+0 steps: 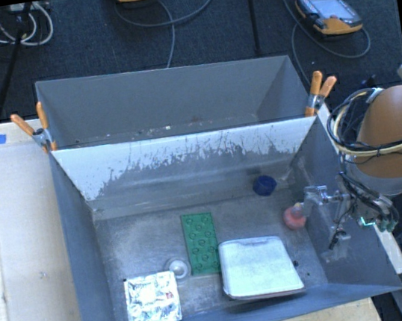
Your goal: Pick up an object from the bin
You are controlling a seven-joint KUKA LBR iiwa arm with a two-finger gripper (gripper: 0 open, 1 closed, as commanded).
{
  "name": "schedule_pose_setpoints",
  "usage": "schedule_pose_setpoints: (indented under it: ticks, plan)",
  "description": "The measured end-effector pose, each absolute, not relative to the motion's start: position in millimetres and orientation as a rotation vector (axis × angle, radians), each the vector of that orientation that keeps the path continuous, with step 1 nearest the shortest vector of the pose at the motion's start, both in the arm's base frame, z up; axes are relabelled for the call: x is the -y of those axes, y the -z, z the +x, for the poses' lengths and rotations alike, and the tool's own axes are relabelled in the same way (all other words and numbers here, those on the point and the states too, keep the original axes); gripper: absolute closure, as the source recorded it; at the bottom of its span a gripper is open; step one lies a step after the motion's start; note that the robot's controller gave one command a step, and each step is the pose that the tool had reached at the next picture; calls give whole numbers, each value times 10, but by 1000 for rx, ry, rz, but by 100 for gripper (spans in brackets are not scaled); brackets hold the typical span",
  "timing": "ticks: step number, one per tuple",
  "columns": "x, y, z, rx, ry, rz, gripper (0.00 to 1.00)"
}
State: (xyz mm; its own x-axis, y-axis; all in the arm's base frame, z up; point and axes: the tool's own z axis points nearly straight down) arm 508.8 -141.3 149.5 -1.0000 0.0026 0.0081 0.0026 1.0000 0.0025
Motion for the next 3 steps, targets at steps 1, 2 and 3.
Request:
schedule_pose_setpoints:
  ticks: [1, 2, 3]
  plan:
    - [1385, -755, 5716, 3141, 2, 63, 0]
    - [1543, -821, 5778, 3038, 12, 800, 0]
    - [1551, -823, 5782, 3038, 7, 804, 100]
